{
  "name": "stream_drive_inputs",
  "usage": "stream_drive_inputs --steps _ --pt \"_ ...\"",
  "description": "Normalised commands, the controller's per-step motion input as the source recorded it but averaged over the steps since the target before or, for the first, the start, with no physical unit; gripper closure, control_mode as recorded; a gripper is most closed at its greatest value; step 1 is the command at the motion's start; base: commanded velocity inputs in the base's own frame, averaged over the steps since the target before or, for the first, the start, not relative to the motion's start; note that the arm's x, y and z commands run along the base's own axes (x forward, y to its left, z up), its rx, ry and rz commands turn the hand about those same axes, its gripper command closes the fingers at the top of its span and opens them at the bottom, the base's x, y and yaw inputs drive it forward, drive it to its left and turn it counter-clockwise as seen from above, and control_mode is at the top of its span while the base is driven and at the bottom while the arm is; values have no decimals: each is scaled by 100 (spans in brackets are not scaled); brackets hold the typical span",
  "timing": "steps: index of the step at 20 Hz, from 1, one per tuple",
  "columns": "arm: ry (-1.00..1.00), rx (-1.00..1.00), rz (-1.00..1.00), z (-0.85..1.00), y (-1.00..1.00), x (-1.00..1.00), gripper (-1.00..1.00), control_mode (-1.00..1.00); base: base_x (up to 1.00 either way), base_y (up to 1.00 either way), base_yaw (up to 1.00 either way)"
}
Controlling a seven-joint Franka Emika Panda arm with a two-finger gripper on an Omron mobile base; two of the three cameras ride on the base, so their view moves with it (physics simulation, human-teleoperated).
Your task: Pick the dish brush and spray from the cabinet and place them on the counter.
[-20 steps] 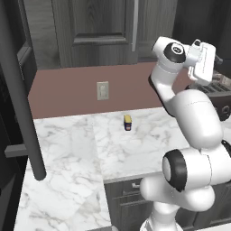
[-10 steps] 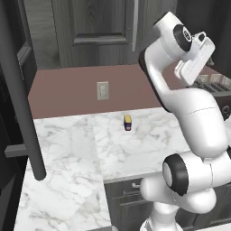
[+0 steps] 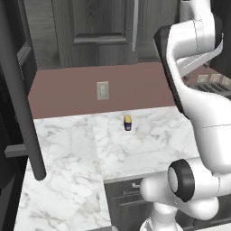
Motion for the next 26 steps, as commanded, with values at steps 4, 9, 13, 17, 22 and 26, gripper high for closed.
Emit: stream_drive_inputs --steps 4,9,13,17,22,26 --pt "-47 20 -3 -19 30 -11 -100 -100 0 0 0" --pt "-39 15 0 -63 41 -31 -100 -100 0 0 0" --pt "-32 13 1 -83 51 -36 -100 -100 0 0 0" --pt "-37 19 0 -25 40 8 -100 -100 0 0 0" --pt "-39 21 -6 24 40 41 -100 -100 0 0 0" --pt "-22 19 -4 25 45 26 -100 -100 0 0 0"
